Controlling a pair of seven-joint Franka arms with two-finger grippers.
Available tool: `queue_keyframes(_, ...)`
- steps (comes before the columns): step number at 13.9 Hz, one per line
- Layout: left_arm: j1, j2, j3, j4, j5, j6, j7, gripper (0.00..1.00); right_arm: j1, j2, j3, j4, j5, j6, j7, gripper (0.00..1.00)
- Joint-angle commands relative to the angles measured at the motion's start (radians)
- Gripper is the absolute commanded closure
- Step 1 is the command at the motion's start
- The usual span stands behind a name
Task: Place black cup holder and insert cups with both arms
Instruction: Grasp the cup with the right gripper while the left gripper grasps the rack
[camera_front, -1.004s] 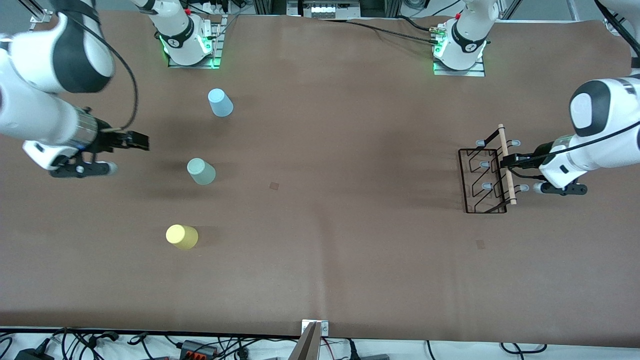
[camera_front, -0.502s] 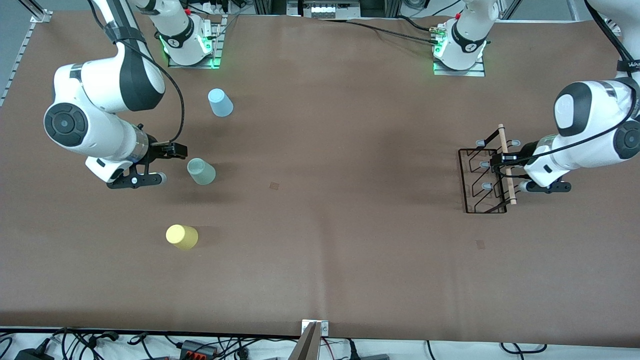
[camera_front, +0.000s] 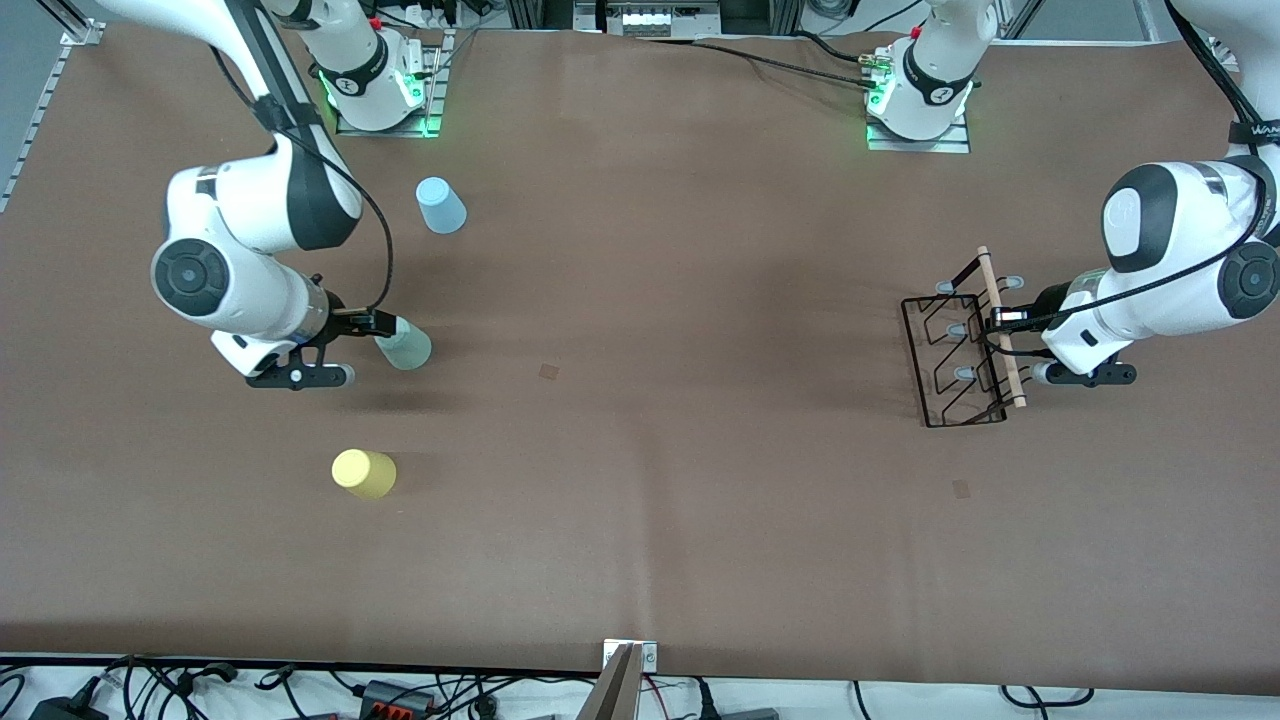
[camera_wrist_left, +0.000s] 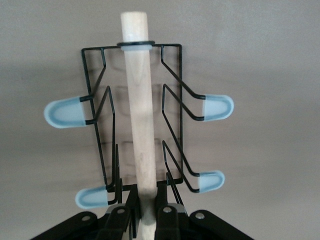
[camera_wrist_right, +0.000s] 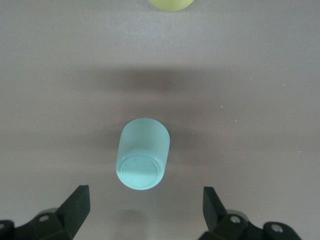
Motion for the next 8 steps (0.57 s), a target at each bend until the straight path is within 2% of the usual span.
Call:
queue_keyframes(1,-0.011,-0.018,-0.038,0.033,-0.014,-0.033,-0.007,0.99,0.008,0.028,-0.003,-0.017,0.008,0.037,0.033,0.00)
queue_keyframes(5,-0.087,0.024,-0.065,0.269,-0.023,-0.272,-0.064,1.00,0.006,0.071,-0.001,-0.019,0.077,0.031,0.047,0.00)
queue_keyframes(8,-0.229,0.057,-0.067,0.388,-0.028,-0.336,-0.230,1.00,0.009,0.088,-0.003,-0.021,0.113,0.027,0.051,0.00)
